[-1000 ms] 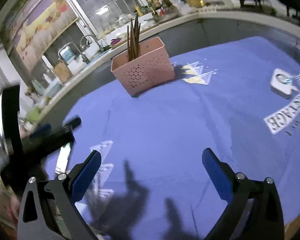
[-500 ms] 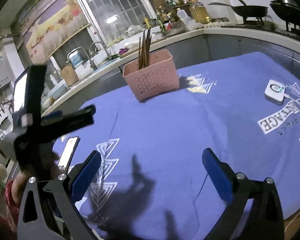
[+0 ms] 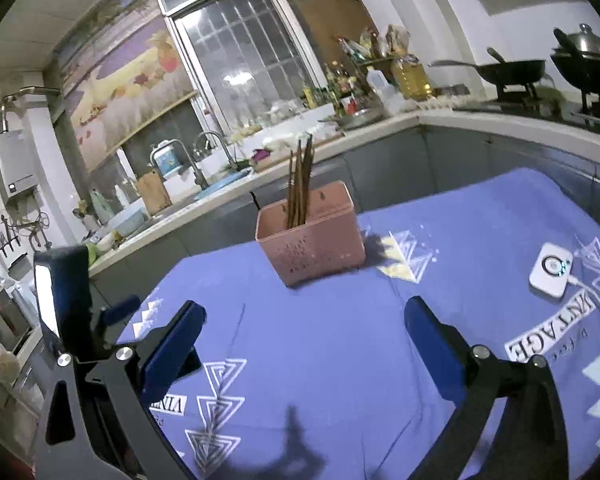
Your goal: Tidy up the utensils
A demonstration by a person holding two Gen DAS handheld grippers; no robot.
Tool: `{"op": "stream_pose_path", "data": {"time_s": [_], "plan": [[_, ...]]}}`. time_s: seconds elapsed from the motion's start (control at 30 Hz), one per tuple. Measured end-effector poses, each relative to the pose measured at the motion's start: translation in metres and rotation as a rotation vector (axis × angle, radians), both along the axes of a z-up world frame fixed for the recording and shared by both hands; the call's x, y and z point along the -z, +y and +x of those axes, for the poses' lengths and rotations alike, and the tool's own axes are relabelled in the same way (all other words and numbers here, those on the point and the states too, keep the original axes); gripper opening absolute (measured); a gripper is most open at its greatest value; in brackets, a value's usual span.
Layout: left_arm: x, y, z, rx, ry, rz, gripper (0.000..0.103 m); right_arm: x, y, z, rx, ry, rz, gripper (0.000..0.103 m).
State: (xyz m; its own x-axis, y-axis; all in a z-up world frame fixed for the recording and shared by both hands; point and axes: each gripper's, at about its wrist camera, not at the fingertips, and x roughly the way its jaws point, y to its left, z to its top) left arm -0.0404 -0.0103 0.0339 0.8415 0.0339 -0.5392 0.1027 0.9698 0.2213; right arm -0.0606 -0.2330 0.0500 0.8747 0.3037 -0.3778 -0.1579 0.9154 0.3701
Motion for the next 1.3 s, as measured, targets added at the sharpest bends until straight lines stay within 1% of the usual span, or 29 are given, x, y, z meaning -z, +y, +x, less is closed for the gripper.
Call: {"op": "stream_pose_path", "data": {"time_s": [0.17,0.33,0.4,0.53,0.7,0.97,1.13,1.3], "plan": [[0.001,-0.003,0.001,0.0,0.002,0.013,0.097,-0.003,0.0,0.002,-0.009,0.0,0.013,0.099],[0.002,-0.002,0.003,0.004,0.013,-0.006,0.097,-0.001,0.002,0.006,-0.019,0.021,0.011,0.088],[0.002,0.0,0.003,0.008,0.021,-0.023,0.097,0.0,0.004,0.007,-0.02,0.027,0.013,0.088],[0.003,0.001,0.004,0.015,0.024,-0.039,0.097,0.001,0.006,0.007,-0.02,0.028,0.012,0.087],[0.004,0.002,0.004,0.038,0.037,-0.085,0.097,0.003,0.008,0.008,-0.024,0.028,0.012,0.086],[0.005,0.003,0.008,0.022,0.041,-0.092,0.097,0.006,0.009,0.01,-0.023,0.037,0.018,0.086],[0.008,0.001,0.012,0.011,0.065,-0.075,0.097,0.008,0.011,0.011,-0.028,0.043,0.019,0.086],[0.012,0.004,0.017,-0.004,0.097,-0.091,0.097,0.009,0.015,0.011,-0.035,0.051,0.02,0.086]]}}
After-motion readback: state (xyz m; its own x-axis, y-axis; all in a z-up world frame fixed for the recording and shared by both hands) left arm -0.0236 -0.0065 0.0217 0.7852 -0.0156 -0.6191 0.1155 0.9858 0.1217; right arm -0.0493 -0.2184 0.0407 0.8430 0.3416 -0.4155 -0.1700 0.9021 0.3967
